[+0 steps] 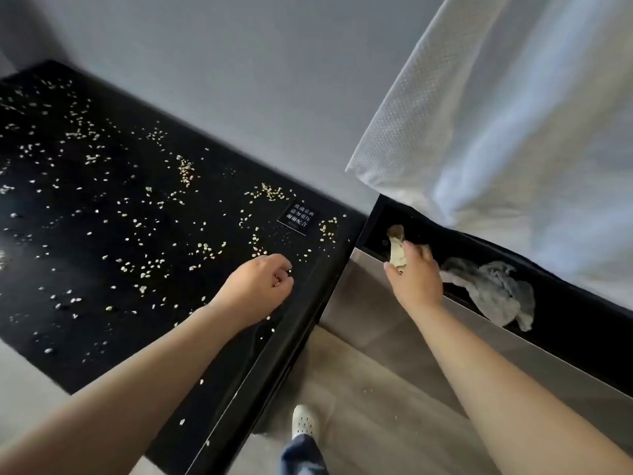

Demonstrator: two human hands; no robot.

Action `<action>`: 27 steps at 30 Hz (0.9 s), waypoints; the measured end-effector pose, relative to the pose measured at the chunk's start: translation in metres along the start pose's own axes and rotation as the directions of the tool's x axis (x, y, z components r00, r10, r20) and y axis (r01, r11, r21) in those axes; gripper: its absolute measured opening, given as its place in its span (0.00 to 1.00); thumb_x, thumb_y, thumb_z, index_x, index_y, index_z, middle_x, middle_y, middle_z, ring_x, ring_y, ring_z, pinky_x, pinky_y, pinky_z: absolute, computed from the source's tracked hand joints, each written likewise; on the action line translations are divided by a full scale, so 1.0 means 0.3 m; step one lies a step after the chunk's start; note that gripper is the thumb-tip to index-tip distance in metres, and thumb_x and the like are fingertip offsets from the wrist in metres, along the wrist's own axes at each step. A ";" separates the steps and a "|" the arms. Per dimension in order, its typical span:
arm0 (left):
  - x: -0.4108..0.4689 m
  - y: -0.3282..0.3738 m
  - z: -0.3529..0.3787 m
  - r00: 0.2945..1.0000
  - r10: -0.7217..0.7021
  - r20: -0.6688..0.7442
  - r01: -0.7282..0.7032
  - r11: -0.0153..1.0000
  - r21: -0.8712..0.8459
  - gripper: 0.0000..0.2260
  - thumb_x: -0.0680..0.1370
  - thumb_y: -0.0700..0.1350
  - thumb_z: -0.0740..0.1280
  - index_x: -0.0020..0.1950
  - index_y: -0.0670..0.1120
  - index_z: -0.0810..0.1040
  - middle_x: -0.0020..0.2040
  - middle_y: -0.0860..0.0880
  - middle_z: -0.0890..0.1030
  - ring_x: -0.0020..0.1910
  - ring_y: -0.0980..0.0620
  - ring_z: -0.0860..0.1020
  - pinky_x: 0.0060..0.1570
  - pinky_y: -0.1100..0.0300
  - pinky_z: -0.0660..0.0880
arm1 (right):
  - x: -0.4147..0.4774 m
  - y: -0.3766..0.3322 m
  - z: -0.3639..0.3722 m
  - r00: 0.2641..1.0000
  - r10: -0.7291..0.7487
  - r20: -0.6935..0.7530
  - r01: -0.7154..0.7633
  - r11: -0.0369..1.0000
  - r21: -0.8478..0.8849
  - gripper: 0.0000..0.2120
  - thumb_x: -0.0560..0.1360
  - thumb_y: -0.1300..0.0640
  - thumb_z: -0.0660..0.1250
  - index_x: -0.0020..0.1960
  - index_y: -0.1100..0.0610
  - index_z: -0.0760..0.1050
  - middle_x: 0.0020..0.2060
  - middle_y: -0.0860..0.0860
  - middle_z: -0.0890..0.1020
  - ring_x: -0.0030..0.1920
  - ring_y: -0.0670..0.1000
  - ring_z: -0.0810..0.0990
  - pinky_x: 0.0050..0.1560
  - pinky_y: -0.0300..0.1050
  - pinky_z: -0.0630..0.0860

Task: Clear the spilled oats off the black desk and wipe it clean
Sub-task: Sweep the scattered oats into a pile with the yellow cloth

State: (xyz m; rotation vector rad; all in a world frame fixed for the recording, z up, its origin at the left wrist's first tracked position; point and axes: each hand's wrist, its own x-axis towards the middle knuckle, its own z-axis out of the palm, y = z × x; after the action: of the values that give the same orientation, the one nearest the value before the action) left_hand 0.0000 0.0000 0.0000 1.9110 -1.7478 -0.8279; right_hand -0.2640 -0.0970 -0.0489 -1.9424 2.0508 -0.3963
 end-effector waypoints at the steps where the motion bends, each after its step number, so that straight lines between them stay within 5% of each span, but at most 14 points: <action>1: 0.029 -0.001 0.019 0.999 -0.031 0.012 0.031 0.999 -0.009 0.11 0.77 0.47 0.64 0.58 0.48 0.77 0.44 0.59 0.75 0.45 0.56 0.76 0.51 0.56 0.75 | 0.031 0.008 0.018 1.000 0.015 -0.012 -0.015 1.000 -0.026 0.26 0.76 0.51 0.68 0.71 0.56 0.67 0.65 0.60 0.71 0.64 0.64 0.69 0.59 0.54 0.70; 5: 0.118 -0.025 0.081 0.993 -0.103 0.050 0.102 0.995 0.020 0.11 0.77 0.47 0.65 0.58 0.49 0.77 0.45 0.58 0.77 0.46 0.57 0.77 0.50 0.57 0.75 | 0.109 0.038 0.100 0.993 0.106 -0.043 -0.111 0.986 -0.124 0.22 0.76 0.46 0.66 0.67 0.52 0.71 0.63 0.58 0.73 0.60 0.63 0.70 0.46 0.51 0.73; 9: 0.180 -0.040 0.121 0.990 -0.137 0.035 0.137 0.990 0.026 0.11 0.77 0.47 0.65 0.58 0.49 0.78 0.45 0.58 0.77 0.46 0.55 0.77 0.50 0.57 0.75 | 0.187 0.087 0.138 0.983 0.137 -0.125 -0.150 0.983 -0.104 0.17 0.77 0.46 0.65 0.61 0.55 0.76 0.63 0.60 0.75 0.55 0.65 0.76 0.43 0.52 0.73; 13: 0.209 -0.057 0.149 0.984 -0.176 0.037 0.175 0.984 0.042 0.10 0.78 0.47 0.65 0.58 0.48 0.78 0.41 0.59 0.75 0.44 0.55 0.76 0.47 0.59 0.72 | 0.244 0.112 0.158 0.981 0.062 -0.182 -0.055 0.997 0.048 0.12 0.77 0.49 0.67 0.45 0.59 0.78 0.38 0.62 0.82 0.38 0.65 0.78 0.34 0.50 0.69; 16: 0.219 -0.076 0.166 0.976 -0.210 0.050 0.209 0.977 0.027 0.09 0.78 0.47 0.65 0.57 0.49 0.78 0.41 0.58 0.76 0.41 0.56 0.76 0.46 0.58 0.73 | 0.243 0.132 0.161 0.991 0.027 -0.132 -0.006 0.987 0.161 0.09 0.75 0.55 0.68 0.40 0.60 0.76 0.32 0.58 0.80 0.34 0.63 0.76 0.32 0.48 0.68; 21: 0.239 -0.095 0.171 0.974 -0.219 0.060 0.222 0.974 -0.042 0.08 0.77 0.46 0.65 0.55 0.48 0.79 0.44 0.55 0.80 0.43 0.55 0.78 0.48 0.56 0.76 | 0.121 0.099 0.136 0.992 0.038 -0.116 0.010 0.921 0.389 0.04 0.73 0.58 0.69 0.42 0.57 0.75 0.33 0.50 0.76 0.34 0.52 0.73 0.33 0.45 0.67; 24: 0.235 -0.132 0.159 0.974 -0.212 0.077 0.215 0.976 -0.029 0.08 0.77 0.45 0.65 0.54 0.48 0.79 0.44 0.56 0.80 0.45 0.56 0.78 0.49 0.57 0.76 | 0.030 0.049 0.156 1.000 0.015 -0.008 -0.010 0.901 0.433 0.03 0.75 0.54 0.66 0.45 0.53 0.74 0.37 0.48 0.78 0.38 0.52 0.75 0.36 0.47 0.72; 27: 0.223 -0.178 0.130 0.973 -0.203 0.110 0.205 0.979 -0.009 0.08 0.77 0.45 0.65 0.54 0.49 0.79 0.44 0.55 0.80 0.45 0.55 0.78 0.49 0.56 0.76 | -0.036 -0.002 0.191 0.999 0.014 0.046 -0.031 0.917 0.397 0.03 0.76 0.55 0.65 0.47 0.55 0.73 0.41 0.49 0.78 0.40 0.51 0.75 0.38 0.43 0.65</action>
State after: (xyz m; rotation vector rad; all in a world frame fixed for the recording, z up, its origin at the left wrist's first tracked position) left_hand 0.0154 -0.0562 -0.0739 2.0925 -1.6143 -1.0371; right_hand -0.2405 -0.0863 -0.1011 -1.6637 1.7922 -0.6999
